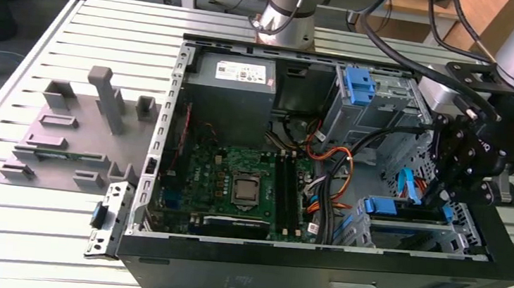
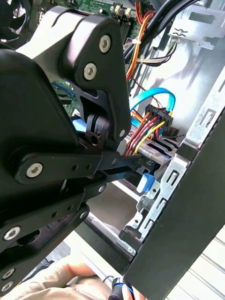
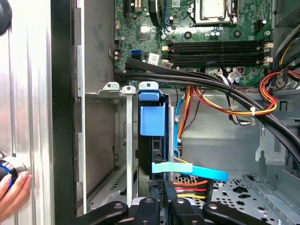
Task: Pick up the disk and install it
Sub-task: 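Insert the second disk wire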
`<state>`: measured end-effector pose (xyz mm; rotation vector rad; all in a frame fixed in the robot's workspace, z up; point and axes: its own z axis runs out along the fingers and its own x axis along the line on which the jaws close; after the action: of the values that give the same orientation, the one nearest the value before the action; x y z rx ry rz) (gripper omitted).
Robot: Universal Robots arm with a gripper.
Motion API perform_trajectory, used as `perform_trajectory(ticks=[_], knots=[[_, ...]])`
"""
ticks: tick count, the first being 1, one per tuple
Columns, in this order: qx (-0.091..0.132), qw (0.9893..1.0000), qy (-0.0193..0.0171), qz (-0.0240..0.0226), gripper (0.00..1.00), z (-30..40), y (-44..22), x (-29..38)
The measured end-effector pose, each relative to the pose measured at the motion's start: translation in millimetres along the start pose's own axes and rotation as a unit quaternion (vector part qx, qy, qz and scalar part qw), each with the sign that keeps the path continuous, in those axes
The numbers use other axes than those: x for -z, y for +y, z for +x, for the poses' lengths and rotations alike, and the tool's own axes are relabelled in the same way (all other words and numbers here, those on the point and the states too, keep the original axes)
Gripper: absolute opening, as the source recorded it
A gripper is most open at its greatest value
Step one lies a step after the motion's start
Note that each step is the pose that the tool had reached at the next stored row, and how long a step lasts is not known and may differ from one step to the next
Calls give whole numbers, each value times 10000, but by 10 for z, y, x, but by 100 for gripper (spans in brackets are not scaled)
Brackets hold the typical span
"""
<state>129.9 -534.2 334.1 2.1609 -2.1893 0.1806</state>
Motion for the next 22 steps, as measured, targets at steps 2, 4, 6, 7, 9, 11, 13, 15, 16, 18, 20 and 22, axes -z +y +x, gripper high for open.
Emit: perform_trajectory(ticks=[2,4,6,7,9,11,13,15,16,18,20,22], knots=[[26,10000,-2,4,16,0,4,-5],[46,10000,-2,7,16,0,8,-8],[54,10000,-3,7,16,-1,13,-10],[56,10000,-2,8,16,-1,14,-11],[60,10000,-3,8,16,-2,15,-16],[64,10000,-3,9,16,-2,16,-20],[67,10000,-3,9,16,-2,17,-20],[69,10000,-4,10,16,-3,18,-24],[71,10000,-5,10,16,-4,19,-30],[76,10000,-3,11,16,-4,20,-38],[78,10000,-2,11,16,-5,21,-41],[78,10000,-3,11,16,-5,22,-46]])
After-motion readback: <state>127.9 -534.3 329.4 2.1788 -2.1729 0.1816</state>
